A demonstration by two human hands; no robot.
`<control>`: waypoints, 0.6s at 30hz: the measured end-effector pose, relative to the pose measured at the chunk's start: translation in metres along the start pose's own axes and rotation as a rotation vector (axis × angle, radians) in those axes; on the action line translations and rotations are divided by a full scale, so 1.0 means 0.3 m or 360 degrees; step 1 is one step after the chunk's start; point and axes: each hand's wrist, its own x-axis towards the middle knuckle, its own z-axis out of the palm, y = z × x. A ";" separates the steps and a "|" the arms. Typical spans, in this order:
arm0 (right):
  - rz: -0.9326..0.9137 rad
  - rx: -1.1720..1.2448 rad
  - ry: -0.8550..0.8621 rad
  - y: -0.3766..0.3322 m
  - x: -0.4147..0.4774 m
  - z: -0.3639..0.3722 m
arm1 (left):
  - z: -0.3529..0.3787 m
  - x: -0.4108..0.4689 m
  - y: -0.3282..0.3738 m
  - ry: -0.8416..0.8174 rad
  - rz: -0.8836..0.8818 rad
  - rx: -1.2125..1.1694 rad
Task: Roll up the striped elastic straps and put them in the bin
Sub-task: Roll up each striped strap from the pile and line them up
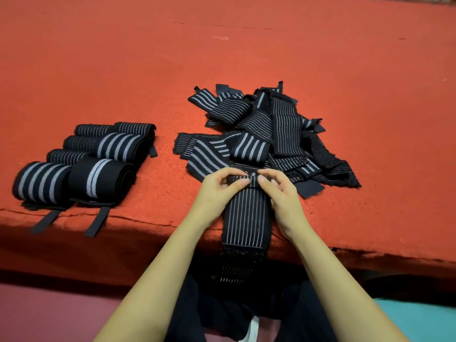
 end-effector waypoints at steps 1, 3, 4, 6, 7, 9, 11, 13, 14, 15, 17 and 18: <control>-0.0015 -0.0041 0.0025 -0.001 0.002 0.002 | 0.000 -0.001 -0.001 -0.0007 0.0023 0.0020; -0.0036 -0.0119 0.0054 -0.006 0.003 0.008 | -0.002 -0.002 -0.004 -0.0014 0.0064 0.0067; -0.0039 -0.0135 0.0056 -0.008 0.002 0.009 | -0.006 -0.001 -0.004 -0.0008 0.0083 0.0077; -0.0037 -0.0167 0.0048 -0.011 -0.001 0.008 | -0.011 0.000 -0.008 0.0010 0.0114 0.0096; -0.0034 -0.0186 0.0043 -0.010 -0.002 0.007 | -0.012 -0.001 -0.006 0.0010 0.0126 0.0101; -0.0045 -0.0198 0.0042 -0.008 -0.005 0.003 | -0.009 -0.002 -0.002 0.0005 0.0131 0.0102; -0.0077 -0.0216 0.0058 -0.003 -0.006 -0.001 | -0.003 -0.003 0.005 -0.0006 0.0091 0.0100; -0.0113 -0.0246 0.0082 -0.002 -0.007 -0.001 | 0.008 -0.002 0.018 0.0010 -0.0001 0.0146; -0.0132 -0.0249 0.0091 -0.002 -0.007 0.000 | 0.012 0.001 0.018 0.0019 -0.0039 0.0229; -0.0147 -0.0245 0.0099 -0.002 -0.007 0.001 | 0.018 0.002 0.016 0.0027 -0.0061 0.0345; -0.0160 -0.0242 0.0098 -0.004 -0.008 0.002 | 0.025 0.000 0.010 0.0029 -0.0074 0.0471; -0.0163 -0.0245 0.0085 -0.005 -0.009 0.003 | 0.024 -0.001 0.008 0.0023 -0.0067 0.0455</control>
